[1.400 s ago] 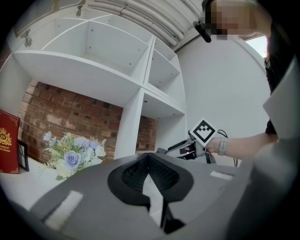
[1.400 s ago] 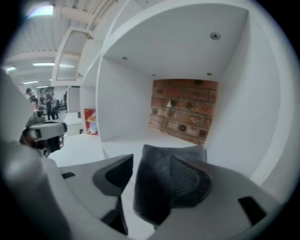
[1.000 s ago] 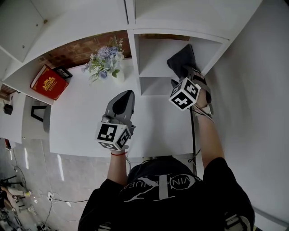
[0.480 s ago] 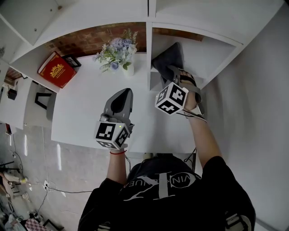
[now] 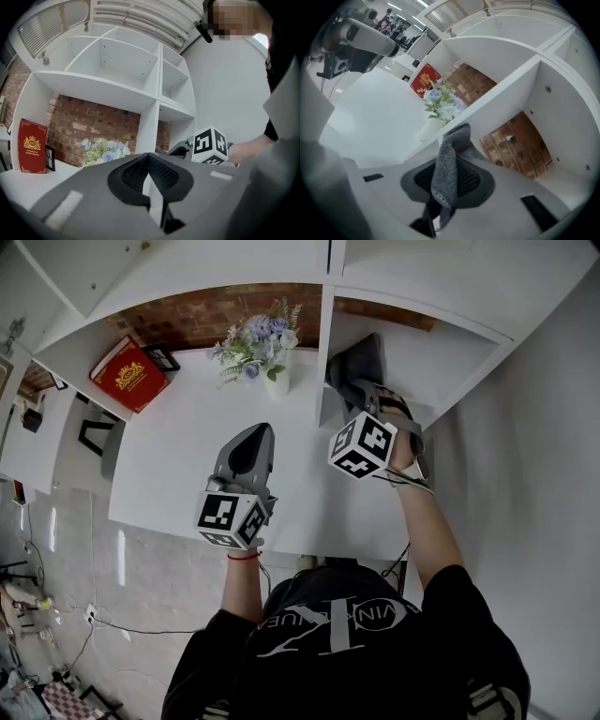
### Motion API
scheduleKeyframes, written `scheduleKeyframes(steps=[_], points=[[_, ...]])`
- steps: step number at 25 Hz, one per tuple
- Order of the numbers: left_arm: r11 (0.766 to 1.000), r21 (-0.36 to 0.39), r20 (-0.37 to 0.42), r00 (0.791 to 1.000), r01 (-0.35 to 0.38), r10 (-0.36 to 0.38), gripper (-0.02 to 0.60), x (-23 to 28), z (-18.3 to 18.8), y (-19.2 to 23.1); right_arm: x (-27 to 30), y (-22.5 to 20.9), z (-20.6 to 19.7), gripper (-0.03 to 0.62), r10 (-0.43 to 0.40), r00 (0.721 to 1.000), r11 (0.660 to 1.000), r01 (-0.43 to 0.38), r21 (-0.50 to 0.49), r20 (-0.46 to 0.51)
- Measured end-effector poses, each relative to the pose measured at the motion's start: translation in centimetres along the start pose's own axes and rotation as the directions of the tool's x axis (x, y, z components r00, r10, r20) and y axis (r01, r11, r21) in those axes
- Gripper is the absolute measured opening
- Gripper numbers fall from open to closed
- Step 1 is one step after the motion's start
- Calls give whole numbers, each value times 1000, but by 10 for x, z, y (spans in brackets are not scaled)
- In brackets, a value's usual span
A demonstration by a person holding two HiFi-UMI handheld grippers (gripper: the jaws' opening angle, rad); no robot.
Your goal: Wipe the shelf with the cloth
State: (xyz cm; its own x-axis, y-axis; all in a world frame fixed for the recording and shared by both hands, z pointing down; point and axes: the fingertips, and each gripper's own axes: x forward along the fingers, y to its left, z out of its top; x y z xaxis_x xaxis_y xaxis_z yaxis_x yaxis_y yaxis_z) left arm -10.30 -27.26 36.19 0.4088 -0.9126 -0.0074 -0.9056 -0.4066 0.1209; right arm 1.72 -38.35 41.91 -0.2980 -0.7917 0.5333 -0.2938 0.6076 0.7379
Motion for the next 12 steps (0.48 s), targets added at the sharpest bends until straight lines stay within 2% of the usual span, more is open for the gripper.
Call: scheduleKeyframes(steps=[12], points=[[999, 3, -7, 999, 38, -38, 11, 7, -1, -16, -33, 31, -4, 63, 109, 991, 989, -115, 88, 74]])
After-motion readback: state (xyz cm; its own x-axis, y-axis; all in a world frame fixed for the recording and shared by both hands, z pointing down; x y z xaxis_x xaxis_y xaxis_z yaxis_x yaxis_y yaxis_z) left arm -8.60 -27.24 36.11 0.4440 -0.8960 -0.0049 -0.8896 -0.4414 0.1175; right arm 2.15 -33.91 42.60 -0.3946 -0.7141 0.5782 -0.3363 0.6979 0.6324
